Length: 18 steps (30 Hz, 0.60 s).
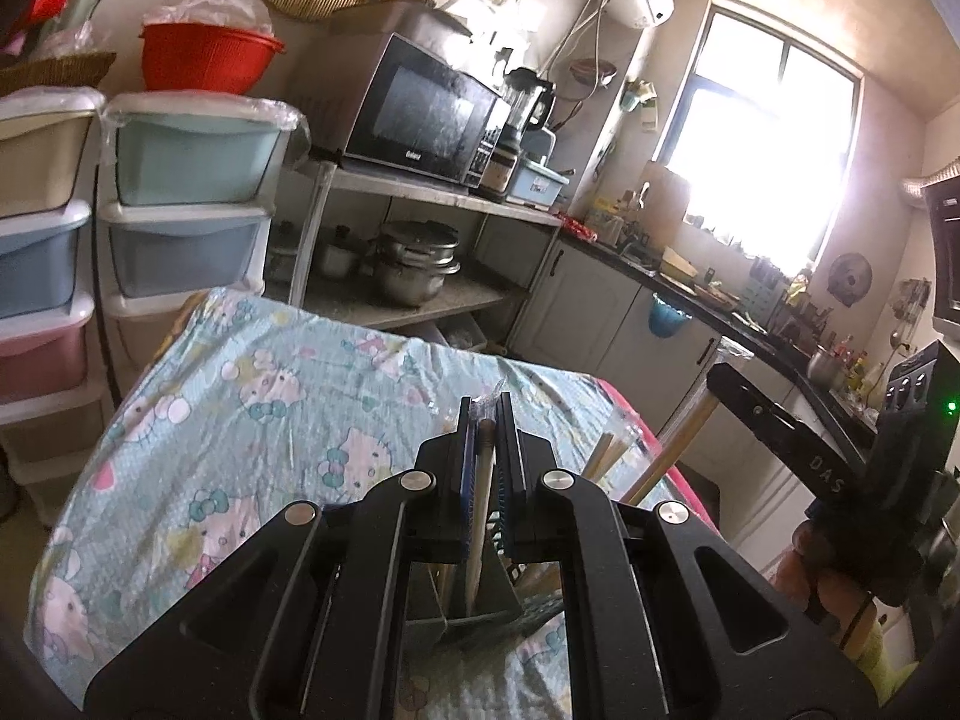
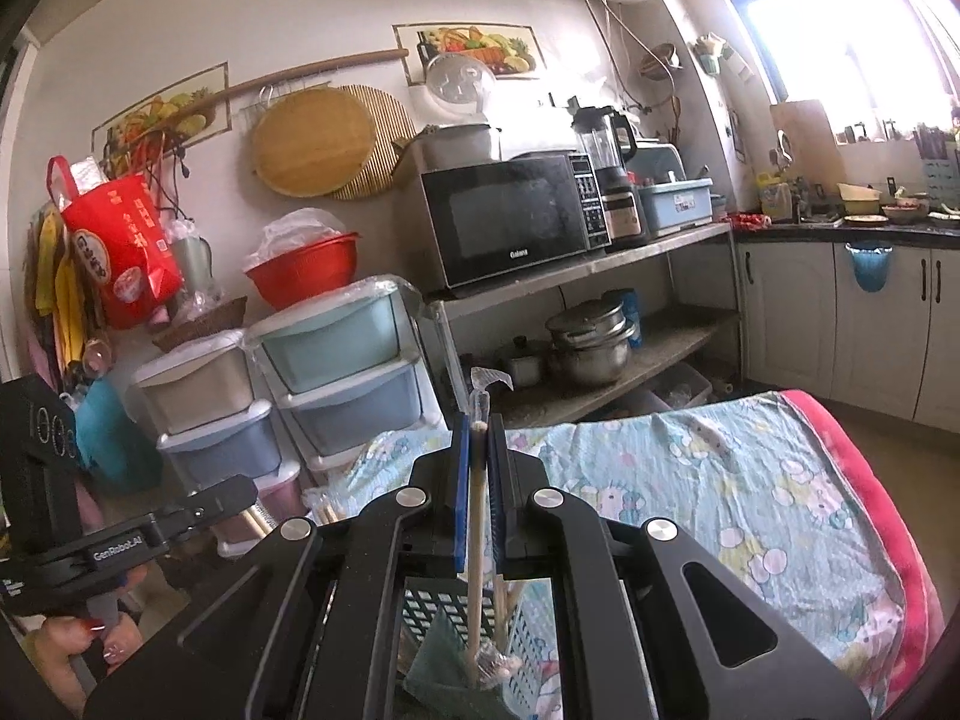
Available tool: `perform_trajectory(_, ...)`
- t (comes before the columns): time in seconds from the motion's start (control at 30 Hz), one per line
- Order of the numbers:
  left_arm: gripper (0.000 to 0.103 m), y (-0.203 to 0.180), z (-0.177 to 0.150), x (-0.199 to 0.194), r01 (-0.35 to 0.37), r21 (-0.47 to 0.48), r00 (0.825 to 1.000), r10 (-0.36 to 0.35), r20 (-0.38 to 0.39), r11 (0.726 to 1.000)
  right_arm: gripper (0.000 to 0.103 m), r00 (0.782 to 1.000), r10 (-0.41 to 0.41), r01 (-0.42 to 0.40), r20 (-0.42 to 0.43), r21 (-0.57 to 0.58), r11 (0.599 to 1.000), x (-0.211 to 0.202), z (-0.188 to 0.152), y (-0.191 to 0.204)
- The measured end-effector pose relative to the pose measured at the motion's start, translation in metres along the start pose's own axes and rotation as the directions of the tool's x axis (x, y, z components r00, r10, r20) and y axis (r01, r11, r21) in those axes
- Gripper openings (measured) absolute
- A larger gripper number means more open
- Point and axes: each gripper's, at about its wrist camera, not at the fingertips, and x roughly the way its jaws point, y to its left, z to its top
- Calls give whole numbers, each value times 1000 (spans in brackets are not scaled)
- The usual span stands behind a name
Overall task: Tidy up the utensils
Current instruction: 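Lower the chopsticks into the caddy and open the left gripper while the right gripper releases its chopstick, then move both grippers back from the caddy toward the last chopsticks on the sheet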
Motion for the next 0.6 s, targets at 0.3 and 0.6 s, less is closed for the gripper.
perform_trajectory(0.3,4,6,-12,7,-13,-15,999,12,-31,1000,31,999,-2,3,-39,38,999,-3,-11,-10)
perform_trajectory(0.6,40,11,-19,3,-29,-34,999,28,-42,999,43,997,3,1,-81,53,999,-10,-20,-11)
